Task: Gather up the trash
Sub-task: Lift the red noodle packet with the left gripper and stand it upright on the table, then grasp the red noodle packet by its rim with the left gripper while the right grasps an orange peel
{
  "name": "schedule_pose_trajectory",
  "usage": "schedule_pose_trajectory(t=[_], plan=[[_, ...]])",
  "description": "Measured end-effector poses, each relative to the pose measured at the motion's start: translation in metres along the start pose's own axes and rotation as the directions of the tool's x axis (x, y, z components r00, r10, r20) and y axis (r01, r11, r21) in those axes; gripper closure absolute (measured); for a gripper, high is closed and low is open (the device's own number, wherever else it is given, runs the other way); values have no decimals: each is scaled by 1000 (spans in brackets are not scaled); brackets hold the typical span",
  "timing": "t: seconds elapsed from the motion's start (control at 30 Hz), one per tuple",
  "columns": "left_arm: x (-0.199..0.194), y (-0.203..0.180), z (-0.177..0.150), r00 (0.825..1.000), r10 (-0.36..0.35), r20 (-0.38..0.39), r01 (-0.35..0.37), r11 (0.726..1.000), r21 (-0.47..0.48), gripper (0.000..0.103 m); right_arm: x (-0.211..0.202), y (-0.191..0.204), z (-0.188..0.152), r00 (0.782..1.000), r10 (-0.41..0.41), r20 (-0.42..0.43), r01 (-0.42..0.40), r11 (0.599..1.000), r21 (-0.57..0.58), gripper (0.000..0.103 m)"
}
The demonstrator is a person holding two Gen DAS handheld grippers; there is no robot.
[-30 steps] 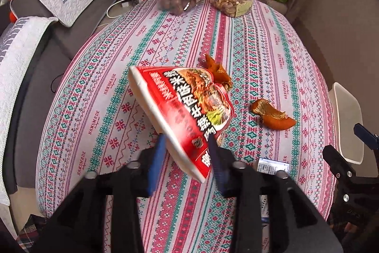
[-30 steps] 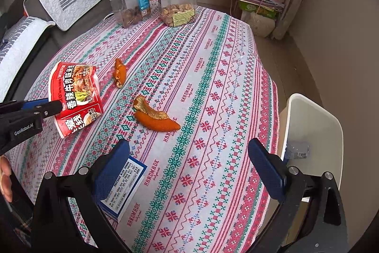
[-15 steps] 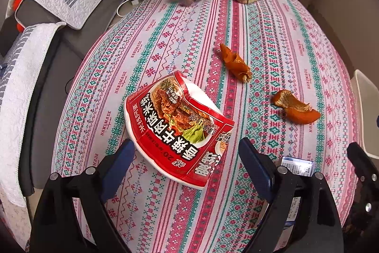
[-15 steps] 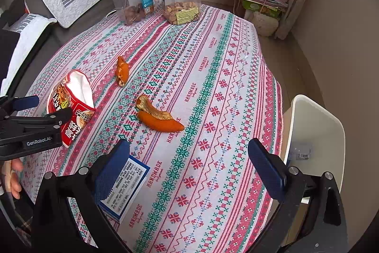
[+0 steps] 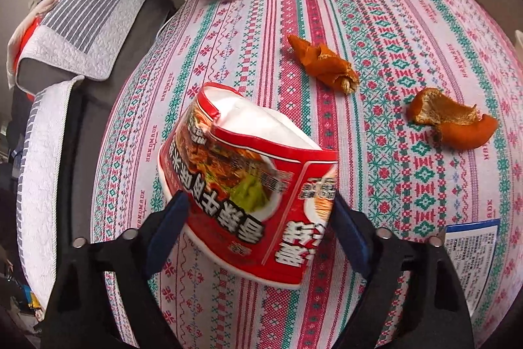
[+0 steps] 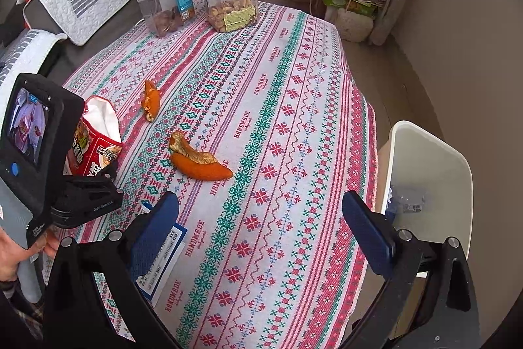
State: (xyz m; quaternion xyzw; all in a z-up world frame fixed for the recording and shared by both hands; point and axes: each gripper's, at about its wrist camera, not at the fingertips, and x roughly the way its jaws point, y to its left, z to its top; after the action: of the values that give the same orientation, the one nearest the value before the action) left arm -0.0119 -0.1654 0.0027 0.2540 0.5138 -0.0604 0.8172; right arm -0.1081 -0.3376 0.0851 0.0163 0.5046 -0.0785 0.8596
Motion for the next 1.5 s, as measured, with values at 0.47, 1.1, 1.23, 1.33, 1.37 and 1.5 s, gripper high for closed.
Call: schedule_pose_trajectory(t=[0.47, 1.1, 1.23, 1.33, 1.37, 1.5], plan=[[-25, 87, 0, 951, -297, 86, 309, 912, -269, 58, 15, 26, 21, 1000, 9, 3, -9, 1000, -12, 7], [-70, 125, 9, 932, -274, 237, 334, 904, -269, 79, 69, 113, 80, 992, 124, -23, -126, 982, -140, 7], [-64, 133, 9, 946, -246, 209, 300, 911, -282, 75, 93, 126, 83, 987, 141, -71, -150, 978, -144, 10], [-47, 144, 5, 955, -261, 143, 294, 898, -328, 63, 104, 135, 87, 986, 147, -85, -159, 974, -161, 16], [-38, 147, 4, 953, -281, 114, 303, 886, -350, 59, 108, 137, 88, 985, 149, -92, -162, 973, -161, 21], [-7, 154, 3, 950, -308, 45, 300, 867, -397, 49, 124, 143, 89, 970, 195, -147, -218, 962, -163, 73]])
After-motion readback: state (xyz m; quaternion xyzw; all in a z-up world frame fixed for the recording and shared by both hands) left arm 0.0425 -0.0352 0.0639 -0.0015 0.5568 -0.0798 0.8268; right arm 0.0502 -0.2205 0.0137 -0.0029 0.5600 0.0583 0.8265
